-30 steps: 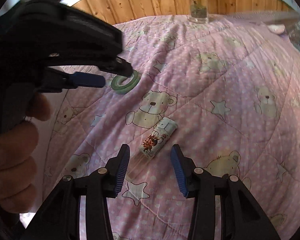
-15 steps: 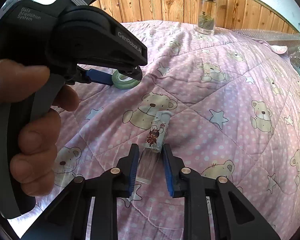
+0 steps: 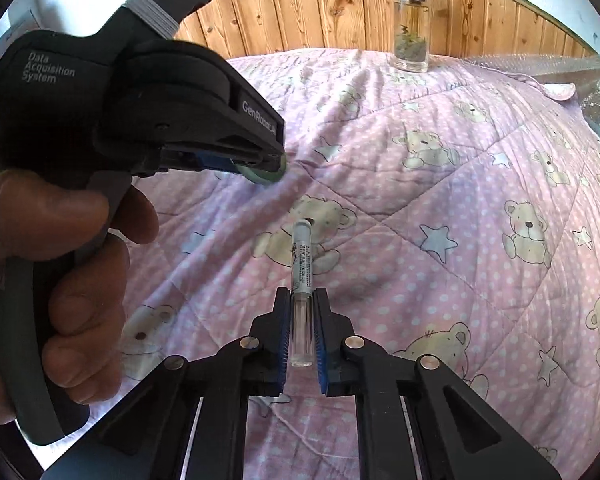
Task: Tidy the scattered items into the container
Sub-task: 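Grasp the green tape roll with the left tool while the right tool grasps the lip balm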
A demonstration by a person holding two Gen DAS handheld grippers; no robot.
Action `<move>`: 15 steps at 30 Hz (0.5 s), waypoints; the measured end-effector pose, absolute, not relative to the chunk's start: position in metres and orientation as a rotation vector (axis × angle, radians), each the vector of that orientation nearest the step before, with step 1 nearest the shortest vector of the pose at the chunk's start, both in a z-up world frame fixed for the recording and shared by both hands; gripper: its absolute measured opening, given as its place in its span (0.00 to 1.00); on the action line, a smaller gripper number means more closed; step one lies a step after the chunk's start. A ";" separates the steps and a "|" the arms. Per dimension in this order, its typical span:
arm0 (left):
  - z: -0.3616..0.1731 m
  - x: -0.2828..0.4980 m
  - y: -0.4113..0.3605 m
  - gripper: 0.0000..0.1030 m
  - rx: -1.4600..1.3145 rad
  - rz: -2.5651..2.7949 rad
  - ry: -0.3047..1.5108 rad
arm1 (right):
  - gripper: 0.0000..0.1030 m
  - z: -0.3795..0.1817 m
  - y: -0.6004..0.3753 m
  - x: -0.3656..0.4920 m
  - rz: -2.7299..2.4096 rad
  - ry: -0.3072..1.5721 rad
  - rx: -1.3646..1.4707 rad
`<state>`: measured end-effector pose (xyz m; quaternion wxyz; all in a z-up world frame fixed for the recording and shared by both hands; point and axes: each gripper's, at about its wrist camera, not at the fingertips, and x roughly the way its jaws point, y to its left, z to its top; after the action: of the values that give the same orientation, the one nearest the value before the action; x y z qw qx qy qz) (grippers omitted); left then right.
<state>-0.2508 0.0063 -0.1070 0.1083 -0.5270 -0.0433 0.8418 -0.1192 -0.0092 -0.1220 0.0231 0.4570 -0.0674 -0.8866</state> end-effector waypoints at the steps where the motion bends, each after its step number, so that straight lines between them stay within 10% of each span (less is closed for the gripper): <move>1: -0.103 -0.250 0.005 0.15 -1.535 2.480 -0.140 | 0.11 -0.120 -0.010 -0.119 -2.745 -0.210 1.407; 15: -0.123 -0.260 0.008 0.10 -1.557 2.433 -0.291 | 0.14 -0.128 0.022 -0.135 -2.685 -0.464 1.432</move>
<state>-0.2604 0.0076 -0.1229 0.1189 -0.5327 -0.0995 0.8320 -0.1353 0.0216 -0.1276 0.0317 0.4650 -0.1507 -0.8718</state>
